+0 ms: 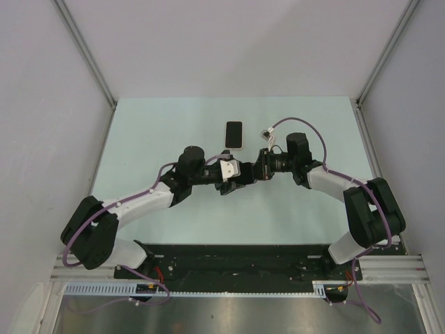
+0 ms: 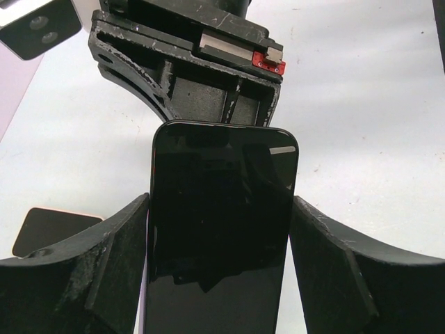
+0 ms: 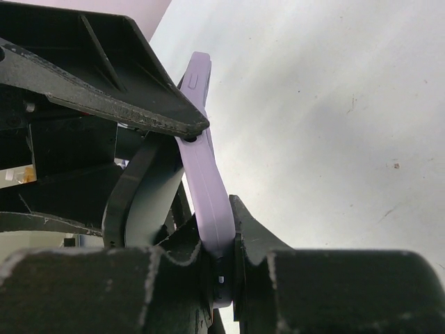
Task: Take the phone out of the phone case
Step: Remove the phone case from the phone.
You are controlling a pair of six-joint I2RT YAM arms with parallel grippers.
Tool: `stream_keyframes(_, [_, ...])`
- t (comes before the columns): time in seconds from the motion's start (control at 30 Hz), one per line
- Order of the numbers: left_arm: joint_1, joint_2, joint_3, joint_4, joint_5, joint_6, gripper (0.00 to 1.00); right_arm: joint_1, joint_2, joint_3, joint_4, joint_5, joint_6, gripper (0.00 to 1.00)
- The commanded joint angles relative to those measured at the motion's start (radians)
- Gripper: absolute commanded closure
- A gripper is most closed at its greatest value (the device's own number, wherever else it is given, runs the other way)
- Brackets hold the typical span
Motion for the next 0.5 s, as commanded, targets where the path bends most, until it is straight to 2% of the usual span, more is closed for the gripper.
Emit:
stream_keyframes(0.0, [0.000, -0.062, 0.023, 0.057, 0.098, -0.136, 1.00, -0.061, -0.002, 0.023, -0.001, 0.336, -0.099, 1.00])
stream_keyframes(0.47, [0.065, -0.045, 0.043, 0.092, 0.065, -0.264, 1.00, -0.050, -0.022, 0.016, 0.008, 0.330, -0.139, 1.00])
